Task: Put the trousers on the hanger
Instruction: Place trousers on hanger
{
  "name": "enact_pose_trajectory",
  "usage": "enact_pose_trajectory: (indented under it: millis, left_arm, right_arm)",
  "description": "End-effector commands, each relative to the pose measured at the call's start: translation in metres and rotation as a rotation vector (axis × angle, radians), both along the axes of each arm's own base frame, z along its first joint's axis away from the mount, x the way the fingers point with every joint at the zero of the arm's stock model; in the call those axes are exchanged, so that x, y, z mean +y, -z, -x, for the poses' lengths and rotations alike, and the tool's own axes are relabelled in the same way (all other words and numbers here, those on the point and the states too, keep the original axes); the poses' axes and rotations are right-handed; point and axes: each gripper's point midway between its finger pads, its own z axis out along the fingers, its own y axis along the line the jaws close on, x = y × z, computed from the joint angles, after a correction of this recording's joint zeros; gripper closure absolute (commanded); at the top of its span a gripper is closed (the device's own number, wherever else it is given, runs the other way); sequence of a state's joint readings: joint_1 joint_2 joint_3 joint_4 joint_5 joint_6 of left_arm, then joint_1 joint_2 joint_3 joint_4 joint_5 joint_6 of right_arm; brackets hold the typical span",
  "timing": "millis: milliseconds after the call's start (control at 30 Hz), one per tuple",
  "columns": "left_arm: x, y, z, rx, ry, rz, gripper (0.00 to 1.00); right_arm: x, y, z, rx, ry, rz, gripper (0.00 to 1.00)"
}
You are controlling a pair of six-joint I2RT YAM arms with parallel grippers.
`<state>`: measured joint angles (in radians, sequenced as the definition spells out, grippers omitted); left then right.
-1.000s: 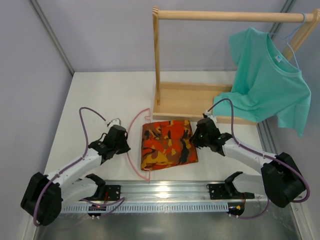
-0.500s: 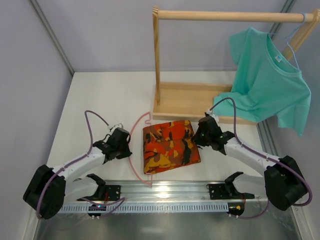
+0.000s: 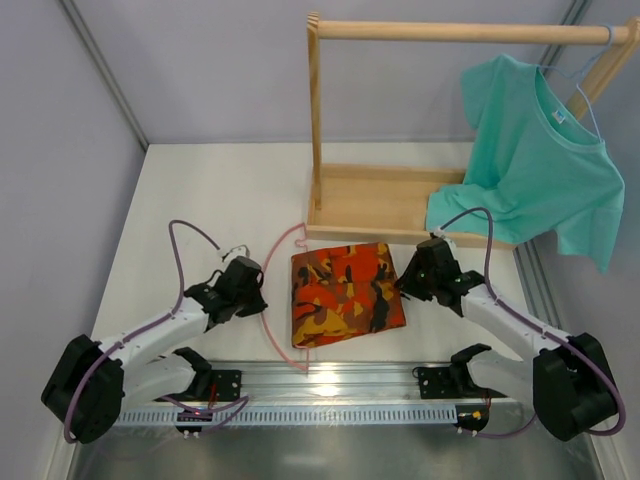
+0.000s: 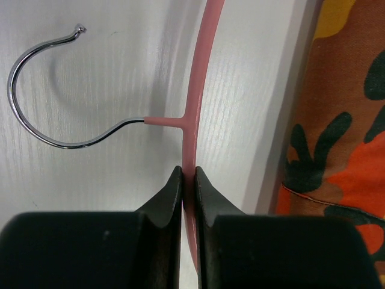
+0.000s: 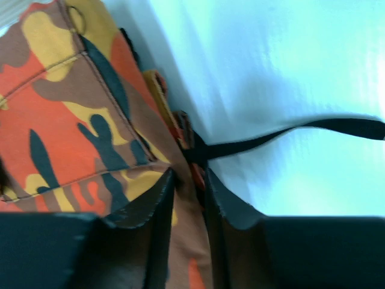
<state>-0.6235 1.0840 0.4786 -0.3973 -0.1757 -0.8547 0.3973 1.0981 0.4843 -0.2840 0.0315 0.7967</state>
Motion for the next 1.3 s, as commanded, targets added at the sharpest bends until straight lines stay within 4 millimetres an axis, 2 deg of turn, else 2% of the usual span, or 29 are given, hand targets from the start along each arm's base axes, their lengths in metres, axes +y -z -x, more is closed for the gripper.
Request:
enact_pose_trajectory:
  millis: [0,67,100,167,233,267,300,333,400,433,467,500,533,567,633,667,700,733,767,867,900,1000,1100,1133,1167,1200,1233,1267]
  left_arm:
    - [0.005,-0.005,-0.003,-0.057,0.012,-0.007,1.0]
    - [0.005,0.001,0.002,-0.03,0.013,-0.01,1.0]
    - [0.004,0.002,0.003,-0.027,0.01,-0.003,1.0]
    - [0.003,0.006,0.006,-0.015,0.014,-0.008,1.0]
    - [0.003,0.007,0.006,-0.01,0.01,-0.012,1.0]
    - [0.004,0.009,0.006,-0.004,0.008,-0.017,1.0]
    - [0.003,0.009,0.006,-0.005,0.006,-0.017,1.0]
    - [0.003,0.009,0.007,0.0,0.001,-0.016,1.0]
    - [0.004,0.011,0.008,0.007,-0.003,-0.02,1.0]
    - [0.004,0.01,0.007,0.005,-0.009,-0.021,1.0]
    - [0.007,0.011,0.009,0.012,-0.014,-0.035,1.0]
    - [0.009,0.011,0.009,0.01,-0.02,-0.039,1.0]
    - [0.01,0.012,0.01,0.013,-0.023,-0.042,1.0]
    - [0.011,0.012,0.01,0.012,-0.027,-0.045,1.0]
    - [0.015,0.014,0.011,0.01,-0.038,-0.059,1.0]
    - [0.016,0.014,0.011,0.011,-0.044,-0.062,1.0]
    - [0.02,0.015,0.012,0.015,-0.053,-0.081,1.0]
    - [0.02,0.015,0.012,0.017,-0.054,-0.082,1.0]
    - [0.019,0.015,0.013,0.019,-0.054,-0.079,1.0]
    - [0.019,0.013,0.012,0.013,-0.063,-0.068,1.0]
    - [0.018,0.012,0.011,0.01,-0.062,-0.063,1.0]
    - [0.016,0.008,0.01,-0.002,-0.058,-0.05,1.0]
    - [0.015,0.006,0.01,-0.005,-0.055,-0.041,1.0]
    - [0.015,0.006,0.01,-0.006,-0.055,-0.045,1.0]
    - [0.017,0.006,0.011,-0.003,-0.056,-0.053,1.0]
    - [0.018,0.006,0.011,-0.003,-0.06,-0.054,1.0]
    - [0.017,0.007,0.011,-0.001,-0.059,-0.054,1.0]
    - [0.017,0.007,0.012,0.001,-0.056,-0.054,1.0]
  right_arm:
    - [-0.025,-0.019,0.003,-0.028,0.004,0.11,0.67]
    - [-0.024,-0.032,0.011,-0.028,-0.043,0.114,0.6]
    - [-0.019,-0.05,0.008,-0.077,-0.06,0.084,0.59]
    - [0.003,-0.067,0.013,-0.107,-0.148,-0.013,0.58]
    - [0.04,-0.093,0.015,-0.195,-0.263,-0.12,0.58]
    - [0.066,-0.102,0.026,-0.204,-0.339,-0.166,0.58]
    - [0.083,-0.109,0.032,-0.225,-0.397,-0.192,0.57]
    - [0.104,-0.122,0.031,-0.276,-0.448,-0.24,0.57]
    - [0.143,-0.122,0.046,-0.241,-0.56,-0.322,0.57]
    - [0.171,-0.138,0.056,-0.286,-0.629,-0.403,0.57]
    - [0.187,-0.128,0.063,-0.247,-0.666,-0.426,0.57]
    - [0.204,-0.135,0.071,-0.256,-0.717,-0.485,0.57]
    - [0.226,-0.153,0.082,-0.302,-0.775,-0.574,0.57]
    - [0.24,-0.135,0.086,-0.26,-0.804,-0.584,0.57]
    - [0.26,-0.132,0.098,-0.261,-0.875,-0.664,0.57]
    - [0.264,-0.122,0.102,-0.229,-0.868,-0.674,0.57]
    - [0.258,-0.084,0.107,-0.151,-0.842,-0.642,0.57]
    - [0.259,-0.085,0.103,-0.204,-0.824,-0.686,0.57]
    - [0.246,-0.058,0.108,-0.142,-0.783,-0.669,0.57]
    - [0.229,-0.004,0.112,-0.05,-0.733,-0.567,0.57]
    - [0.223,0.006,0.114,-0.03,-0.721,-0.546,0.57]
    - [0.211,0.012,0.114,-0.032,-0.681,-0.538,0.57]
    - [0.205,-0.007,0.104,-0.082,-0.665,-0.478,0.57]
    - [0.194,0.001,0.107,-0.038,-0.651,-0.407,0.57]
    - [0.193,-0.021,0.098,-0.094,-0.634,-0.41,0.57]
    - [0.182,-0.021,0.087,-0.11,-0.575,-0.359,0.57]
    - [0.159,-0.006,0.084,-0.052,-0.512,-0.264,0.57]
    - [0.15,-0.019,0.077,-0.082,-0.47,-0.252,0.57]
